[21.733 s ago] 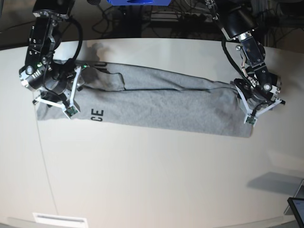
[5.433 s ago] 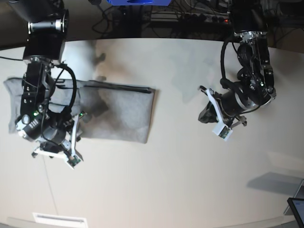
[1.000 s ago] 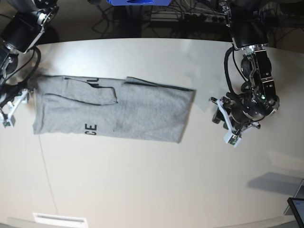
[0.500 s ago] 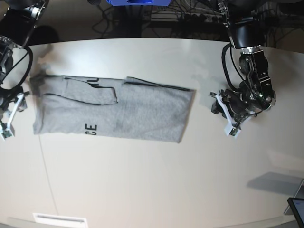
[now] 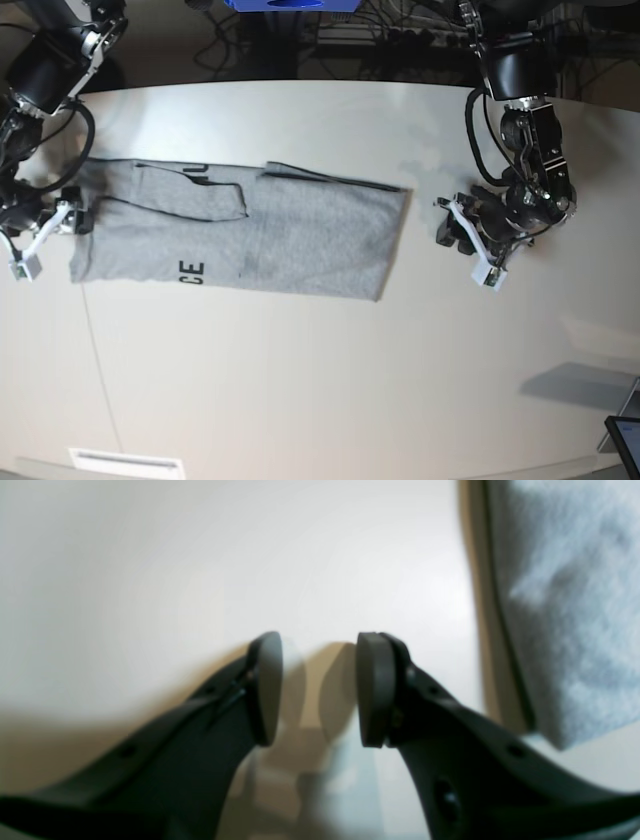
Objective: Fold the T-shirt properly
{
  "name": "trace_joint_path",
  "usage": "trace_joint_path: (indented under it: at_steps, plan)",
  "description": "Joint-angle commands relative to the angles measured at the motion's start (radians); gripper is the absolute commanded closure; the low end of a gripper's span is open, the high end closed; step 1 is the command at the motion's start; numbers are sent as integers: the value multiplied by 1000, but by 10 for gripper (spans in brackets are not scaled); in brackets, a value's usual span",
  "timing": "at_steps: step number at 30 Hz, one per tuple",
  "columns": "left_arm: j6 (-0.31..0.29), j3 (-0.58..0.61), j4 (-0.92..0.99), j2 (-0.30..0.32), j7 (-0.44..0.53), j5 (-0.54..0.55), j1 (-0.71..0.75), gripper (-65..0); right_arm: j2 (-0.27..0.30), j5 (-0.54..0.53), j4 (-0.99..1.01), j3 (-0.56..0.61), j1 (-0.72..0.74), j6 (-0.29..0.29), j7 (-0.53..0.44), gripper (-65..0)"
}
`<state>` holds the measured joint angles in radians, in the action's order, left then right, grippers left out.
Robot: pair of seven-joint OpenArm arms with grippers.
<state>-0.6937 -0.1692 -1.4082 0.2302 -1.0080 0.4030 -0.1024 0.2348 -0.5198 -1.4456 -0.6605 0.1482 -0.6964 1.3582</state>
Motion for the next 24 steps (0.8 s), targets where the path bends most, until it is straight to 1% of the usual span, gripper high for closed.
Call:
trace_joint_path:
  at_steps: [1, 5, 8, 9, 12, 14, 17, 24]
  plan:
    - [-4, 3, 8, 10, -21, -9, -7, -245, 39, -59, 13, -5, 21, -2, -15, -435]
    - [-4, 3, 39, 10, -18, -9, -6, -245, 87, -340, 138, -3, 21, -2, -16, -435]
    - [-4, 3, 39, 10, -18, -9, -6, -244, 125, -498, 216, -3, 17, -2, -18, -435]
    - [-4, 3, 37, 10, -18, -9, -7, -244, 131, -534, 242, -3, 15, -2, -20, -435]
    - [-4, 3, 31, 10, -18, -9, -9, -244, 151, -575, 288, -5, 1, -2, -23, -440]
    - [-4, 3, 31, 10, -18, -9, -12, -244, 157, -584, 285, -6, 0, -2, -23, -440]
    - [-4, 3, 31, 11, -18, -9, -12, -244, 177, -584, 285, -8, -9, -2, -23, -440]
    - [-4, 1, 31, 11, -18, -9, -13, -244, 202, -573, 294, -5, -43, -2, -24, -440]
